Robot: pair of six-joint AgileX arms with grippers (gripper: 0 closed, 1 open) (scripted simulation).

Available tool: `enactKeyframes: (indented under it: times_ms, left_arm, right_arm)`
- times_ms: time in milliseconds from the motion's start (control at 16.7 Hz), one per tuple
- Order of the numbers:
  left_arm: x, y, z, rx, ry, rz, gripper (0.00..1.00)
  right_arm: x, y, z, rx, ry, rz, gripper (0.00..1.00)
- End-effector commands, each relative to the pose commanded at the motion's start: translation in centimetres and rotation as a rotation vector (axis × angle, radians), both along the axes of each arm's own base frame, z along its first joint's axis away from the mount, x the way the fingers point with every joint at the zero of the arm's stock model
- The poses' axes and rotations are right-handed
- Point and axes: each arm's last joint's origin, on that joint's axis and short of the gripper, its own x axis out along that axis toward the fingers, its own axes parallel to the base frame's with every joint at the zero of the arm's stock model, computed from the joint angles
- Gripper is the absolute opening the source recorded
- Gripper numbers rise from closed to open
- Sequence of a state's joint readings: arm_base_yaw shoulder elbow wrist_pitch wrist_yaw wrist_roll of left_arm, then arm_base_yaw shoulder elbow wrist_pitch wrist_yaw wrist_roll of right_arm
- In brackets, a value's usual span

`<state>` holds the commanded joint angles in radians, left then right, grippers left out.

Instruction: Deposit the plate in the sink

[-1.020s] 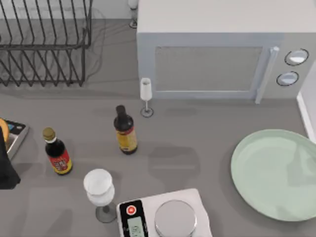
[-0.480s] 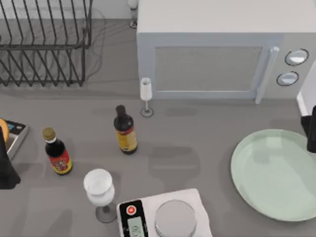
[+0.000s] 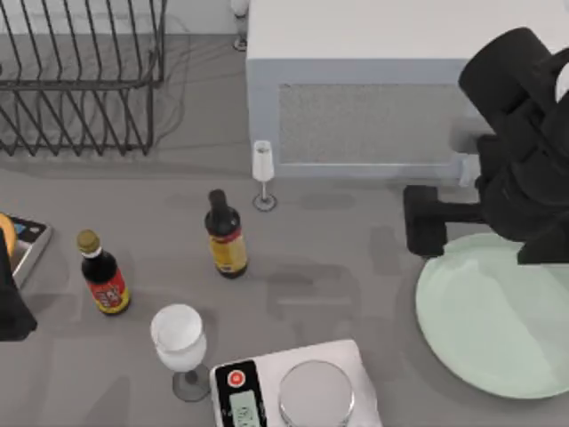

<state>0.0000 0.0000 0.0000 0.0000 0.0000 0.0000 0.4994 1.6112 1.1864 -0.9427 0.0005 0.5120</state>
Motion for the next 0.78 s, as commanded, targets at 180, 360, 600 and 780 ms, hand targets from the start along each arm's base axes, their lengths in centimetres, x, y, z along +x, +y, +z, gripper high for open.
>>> enactKeyframes:
  times_ms: [180,360,600,780]
  left_arm:
    - [0.0,0.0,0.0,0.0,0.0,0.0,1.0]
    - [0.0,0.0,0.0,0.0,0.0,0.0,1.0]
    - [0.0,0.0,0.0,0.0,0.0,0.0,1.0]
    - [0.0,0.0,0.0,0.0,0.0,0.0,1.0]
  right_arm:
    - [1.5,2.8,-1.9,-0.065,0.126,-0.001,1.0]
    - [2.0,4.0,-2.8,-0.096,0.177,-0.001,1.0]
    - [2.0,4.1,-2.8,-0.097,0.179,-0.001,1.0]
    - [2.1,3.9,-3.3,-0.097,0.18,-0.005,1.0]
